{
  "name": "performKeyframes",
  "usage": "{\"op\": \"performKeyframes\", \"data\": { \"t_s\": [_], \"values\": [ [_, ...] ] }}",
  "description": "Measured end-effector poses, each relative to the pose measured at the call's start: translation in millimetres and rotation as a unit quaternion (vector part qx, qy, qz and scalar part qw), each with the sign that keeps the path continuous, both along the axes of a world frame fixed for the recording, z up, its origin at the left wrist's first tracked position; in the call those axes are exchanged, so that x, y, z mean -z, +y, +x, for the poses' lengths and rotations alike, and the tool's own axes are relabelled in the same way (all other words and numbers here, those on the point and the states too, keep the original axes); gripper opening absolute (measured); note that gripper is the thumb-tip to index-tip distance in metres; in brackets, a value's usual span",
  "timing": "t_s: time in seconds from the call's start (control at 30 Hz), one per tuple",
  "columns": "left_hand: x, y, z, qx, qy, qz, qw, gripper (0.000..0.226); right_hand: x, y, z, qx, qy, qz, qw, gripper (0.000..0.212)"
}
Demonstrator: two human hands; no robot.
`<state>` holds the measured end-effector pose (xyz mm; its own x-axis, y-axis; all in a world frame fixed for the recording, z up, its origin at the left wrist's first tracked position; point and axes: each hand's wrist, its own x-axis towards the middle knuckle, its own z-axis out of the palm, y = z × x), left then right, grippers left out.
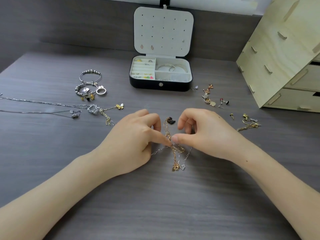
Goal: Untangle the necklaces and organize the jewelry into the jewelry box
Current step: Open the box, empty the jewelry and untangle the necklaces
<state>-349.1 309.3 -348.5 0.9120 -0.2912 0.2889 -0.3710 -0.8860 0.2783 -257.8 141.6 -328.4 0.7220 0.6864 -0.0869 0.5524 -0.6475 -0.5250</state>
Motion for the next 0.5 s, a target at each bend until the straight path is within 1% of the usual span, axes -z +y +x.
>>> {"op": "performKeyframes", "data": {
  "t_s": [0.1, 0.3, 0.43, 0.5],
  "values": [
    [2, 1, 0, -0.001, 0.007, -0.013, 1.000, 0.063, 1, -2, -3, -0.006, 0.007, -0.020, 1.000, 0.023],
    [4, 3, 1, 0.000, 0.011, -0.032, 0.999, 0.062, 1, -9, 5, 0.008, 0.012, -0.025, 1.000, 0.020],
    [3, 3, 1, -0.002, 0.012, -0.030, 0.999, 0.063, 1, -9, 11, 0.005, 0.012, -0.029, 0.999, 0.017],
    [3, 3, 1, -0.003, 0.014, -0.031, 0.999, 0.063, -1, -7, 13, 0.000, 0.011, -0.017, 1.000, 0.014]
  ]
}}
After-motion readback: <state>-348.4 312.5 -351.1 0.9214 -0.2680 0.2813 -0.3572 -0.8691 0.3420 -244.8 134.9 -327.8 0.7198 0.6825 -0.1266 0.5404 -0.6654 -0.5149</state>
